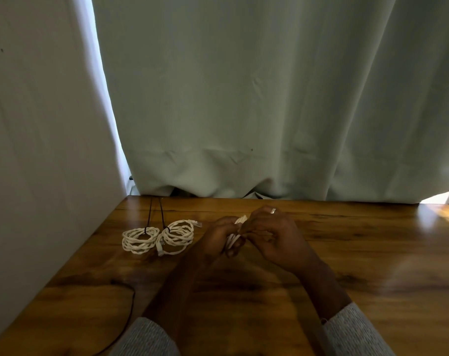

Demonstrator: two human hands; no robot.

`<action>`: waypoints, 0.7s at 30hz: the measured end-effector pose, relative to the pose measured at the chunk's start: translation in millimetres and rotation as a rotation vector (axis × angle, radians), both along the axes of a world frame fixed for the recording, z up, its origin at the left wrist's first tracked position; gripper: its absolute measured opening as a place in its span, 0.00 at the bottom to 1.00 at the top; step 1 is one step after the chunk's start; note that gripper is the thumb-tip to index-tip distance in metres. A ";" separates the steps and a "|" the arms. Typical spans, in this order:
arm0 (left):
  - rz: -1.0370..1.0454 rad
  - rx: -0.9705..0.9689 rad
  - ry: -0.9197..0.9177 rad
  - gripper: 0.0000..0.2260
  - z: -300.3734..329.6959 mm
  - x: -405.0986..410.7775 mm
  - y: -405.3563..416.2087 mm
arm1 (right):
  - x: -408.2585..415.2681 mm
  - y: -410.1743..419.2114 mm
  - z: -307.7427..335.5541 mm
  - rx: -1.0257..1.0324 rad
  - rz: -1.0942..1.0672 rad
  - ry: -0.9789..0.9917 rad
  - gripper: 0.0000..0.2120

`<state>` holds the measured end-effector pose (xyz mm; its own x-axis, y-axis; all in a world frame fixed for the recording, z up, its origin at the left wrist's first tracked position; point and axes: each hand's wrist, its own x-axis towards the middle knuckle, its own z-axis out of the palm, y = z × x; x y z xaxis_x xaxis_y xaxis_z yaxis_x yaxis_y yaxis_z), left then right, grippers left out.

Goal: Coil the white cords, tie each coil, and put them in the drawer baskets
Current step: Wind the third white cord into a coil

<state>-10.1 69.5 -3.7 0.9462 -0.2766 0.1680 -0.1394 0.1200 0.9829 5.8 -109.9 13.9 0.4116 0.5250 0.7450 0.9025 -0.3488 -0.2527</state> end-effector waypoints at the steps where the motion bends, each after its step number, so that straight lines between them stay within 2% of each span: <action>1: -0.016 -0.010 0.007 0.12 -2.7 2.1 2.4 | 0.3 -0.3 -0.2 0.002 0.002 0.005 0.09; 7: -0.250 -0.033 0.115 0.24 -8.4 4.0 3.8 | 5.2 0.5 -1.7 -0.032 -0.003 -0.017 0.09; 11: -0.212 -0.123 0.171 0.23 -3.5 -3.6 4.8 | 6.0 1.9 -2.8 0.104 0.017 0.090 0.06; 13: -0.178 -0.194 0.151 0.22 -4.0 -2.8 6.9 | 7.1 4.9 -6.7 0.166 0.053 0.239 0.06; 18: -0.080 -0.262 0.169 0.21 -8.2 -6.5 4.1 | 1.4 25.1 -19.2 0.428 0.171 0.897 0.11; 21: 0.072 -0.202 0.081 0.20 -12.5 -8.1 -5.7 | -2.8 31.2 -16.3 0.552 0.146 1.037 0.19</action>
